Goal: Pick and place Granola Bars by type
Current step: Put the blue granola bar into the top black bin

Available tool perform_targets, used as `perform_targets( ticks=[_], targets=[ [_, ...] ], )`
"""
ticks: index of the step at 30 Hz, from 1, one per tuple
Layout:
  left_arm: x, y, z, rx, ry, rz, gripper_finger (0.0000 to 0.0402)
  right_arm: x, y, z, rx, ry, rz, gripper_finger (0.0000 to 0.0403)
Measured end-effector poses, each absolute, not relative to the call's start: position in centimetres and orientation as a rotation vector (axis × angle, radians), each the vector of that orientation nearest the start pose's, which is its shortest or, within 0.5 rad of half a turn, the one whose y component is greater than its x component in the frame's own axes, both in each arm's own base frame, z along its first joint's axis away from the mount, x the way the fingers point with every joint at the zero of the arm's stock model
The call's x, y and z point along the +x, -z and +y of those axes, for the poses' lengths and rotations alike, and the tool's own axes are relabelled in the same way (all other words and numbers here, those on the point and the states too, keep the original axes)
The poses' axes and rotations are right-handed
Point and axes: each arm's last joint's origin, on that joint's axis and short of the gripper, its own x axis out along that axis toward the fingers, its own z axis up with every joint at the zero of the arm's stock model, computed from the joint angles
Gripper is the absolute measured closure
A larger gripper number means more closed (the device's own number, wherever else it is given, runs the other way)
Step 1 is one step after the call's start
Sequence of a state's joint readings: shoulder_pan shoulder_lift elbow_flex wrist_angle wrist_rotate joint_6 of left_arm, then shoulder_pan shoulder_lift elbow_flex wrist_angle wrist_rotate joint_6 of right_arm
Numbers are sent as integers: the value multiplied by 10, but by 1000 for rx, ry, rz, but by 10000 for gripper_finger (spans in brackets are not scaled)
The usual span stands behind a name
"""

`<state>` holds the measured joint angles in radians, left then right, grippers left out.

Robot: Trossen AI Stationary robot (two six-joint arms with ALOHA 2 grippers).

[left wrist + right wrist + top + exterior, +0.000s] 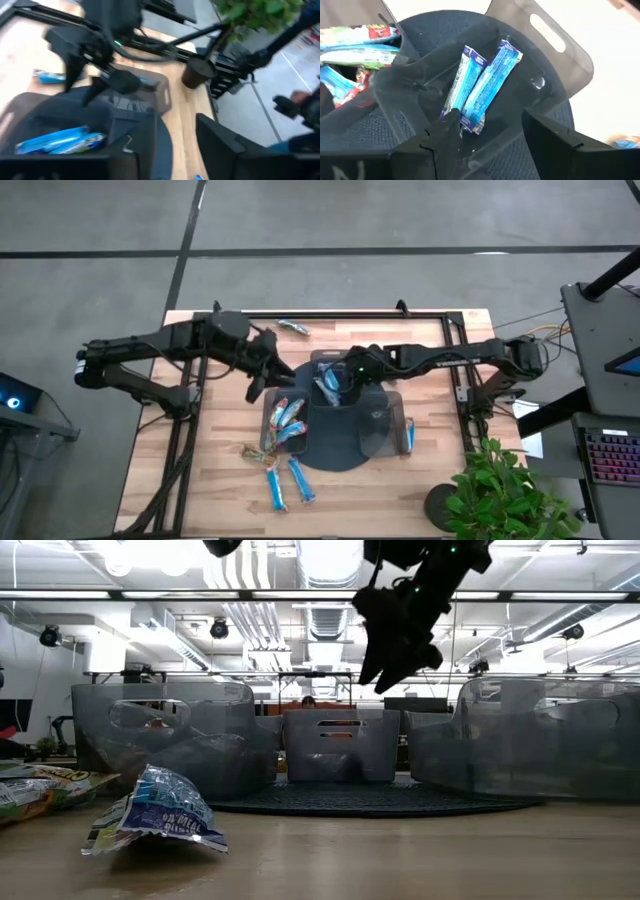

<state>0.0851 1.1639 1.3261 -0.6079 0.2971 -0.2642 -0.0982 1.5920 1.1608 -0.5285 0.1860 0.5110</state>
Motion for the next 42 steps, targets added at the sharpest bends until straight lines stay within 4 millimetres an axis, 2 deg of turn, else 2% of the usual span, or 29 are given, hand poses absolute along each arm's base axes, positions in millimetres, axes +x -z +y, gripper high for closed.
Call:
perform_targets(
  ticks=[7,14,18,26,31,35,42],
  targets=[
    [240,-408,-23,-233,206,479,226,313,-266,-34,378,447,803,199],
    [244,-399,-51,-142,287,542,222,288,-305,-28,323,340,695,200],
    [251,-386,-63,-88,313,620,249,266,-327,-24,311,274,646,224],
    [268,-365,-86,-13,416,698,331,224,-363,-8,293,88,540,325],
    [278,-351,-97,28,453,748,373,205,-376,4,295,-41,487,384],
    [288,-337,-106,70,482,794,398,197,-382,9,289,-73,462,393],
    [300,-316,-130,200,575,846,401,198,-380,10,291,-70,471,394]
  ],
)
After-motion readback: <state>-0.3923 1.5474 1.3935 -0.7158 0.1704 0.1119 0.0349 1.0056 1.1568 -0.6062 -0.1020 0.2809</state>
